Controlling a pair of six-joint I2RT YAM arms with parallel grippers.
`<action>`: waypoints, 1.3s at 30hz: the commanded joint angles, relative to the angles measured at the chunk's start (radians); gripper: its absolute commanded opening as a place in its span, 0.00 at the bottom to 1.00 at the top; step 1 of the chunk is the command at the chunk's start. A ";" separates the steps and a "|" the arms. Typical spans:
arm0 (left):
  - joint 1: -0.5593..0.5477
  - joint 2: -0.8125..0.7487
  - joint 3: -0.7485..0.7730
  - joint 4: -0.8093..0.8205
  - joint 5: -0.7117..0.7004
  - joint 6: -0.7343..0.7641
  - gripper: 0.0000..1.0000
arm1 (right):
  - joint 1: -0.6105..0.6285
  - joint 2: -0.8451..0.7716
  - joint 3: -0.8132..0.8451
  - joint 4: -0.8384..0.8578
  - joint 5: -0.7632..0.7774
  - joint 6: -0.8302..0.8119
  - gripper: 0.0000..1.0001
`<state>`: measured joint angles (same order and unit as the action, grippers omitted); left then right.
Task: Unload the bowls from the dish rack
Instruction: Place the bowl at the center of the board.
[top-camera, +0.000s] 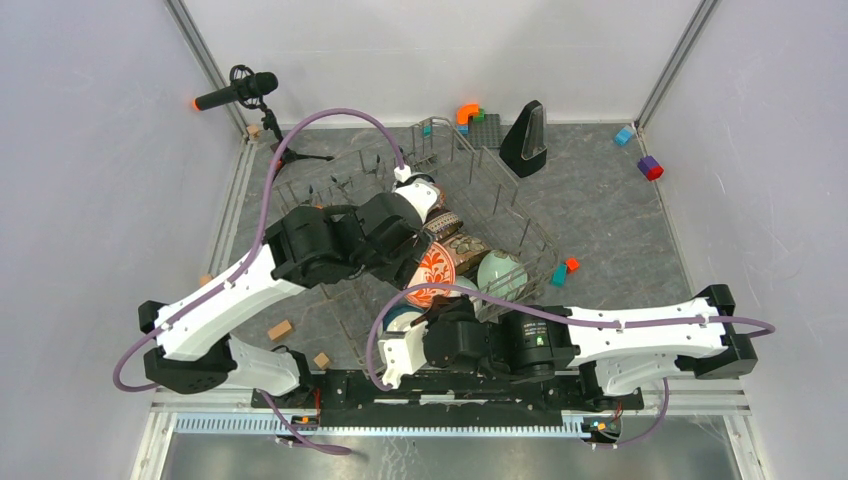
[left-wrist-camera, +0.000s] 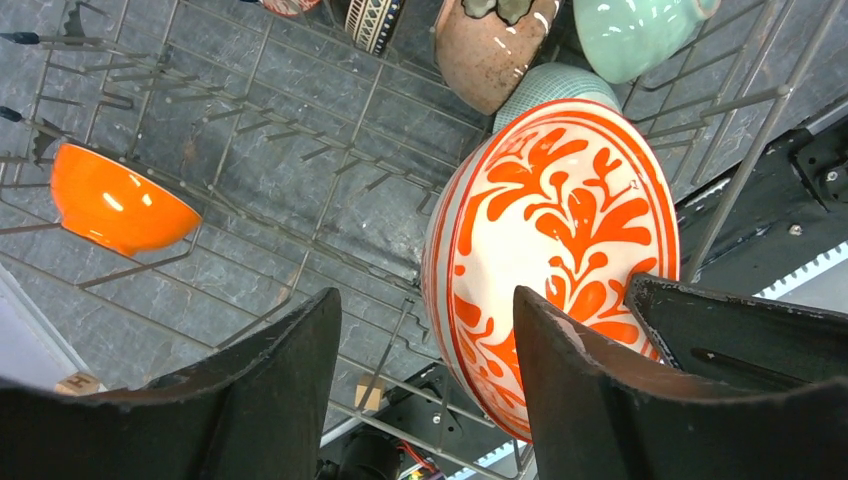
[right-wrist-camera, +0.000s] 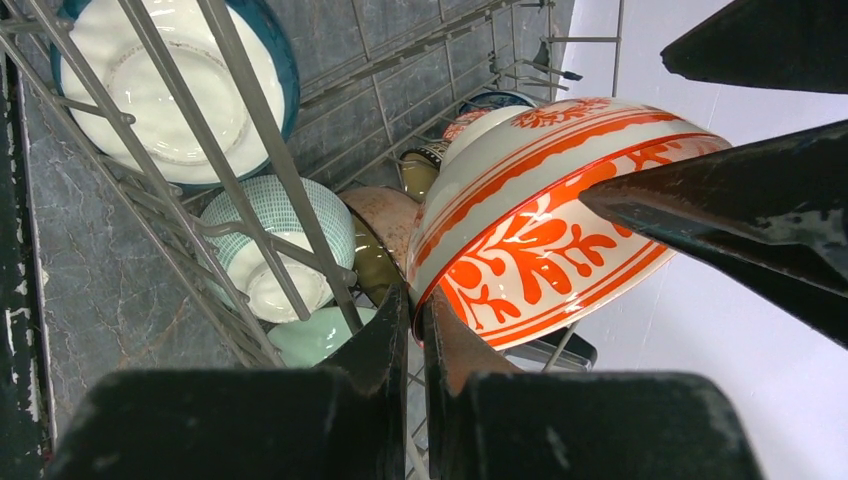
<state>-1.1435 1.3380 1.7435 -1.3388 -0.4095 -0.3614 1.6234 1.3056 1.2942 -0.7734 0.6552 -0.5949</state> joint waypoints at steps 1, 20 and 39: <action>-0.008 -0.037 -0.008 0.005 -0.004 -0.014 0.72 | 0.009 -0.016 0.067 0.055 0.028 0.002 0.00; -0.012 -0.039 -0.047 0.024 0.082 0.009 0.37 | 0.009 0.037 0.161 0.013 0.019 0.017 0.00; -0.012 -0.104 -0.097 0.135 0.049 -0.036 0.02 | 0.009 0.014 0.155 0.093 -0.040 0.090 0.52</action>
<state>-1.1431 1.2861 1.6581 -1.2819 -0.3897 -0.3626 1.6451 1.3685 1.4189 -0.8104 0.6071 -0.5396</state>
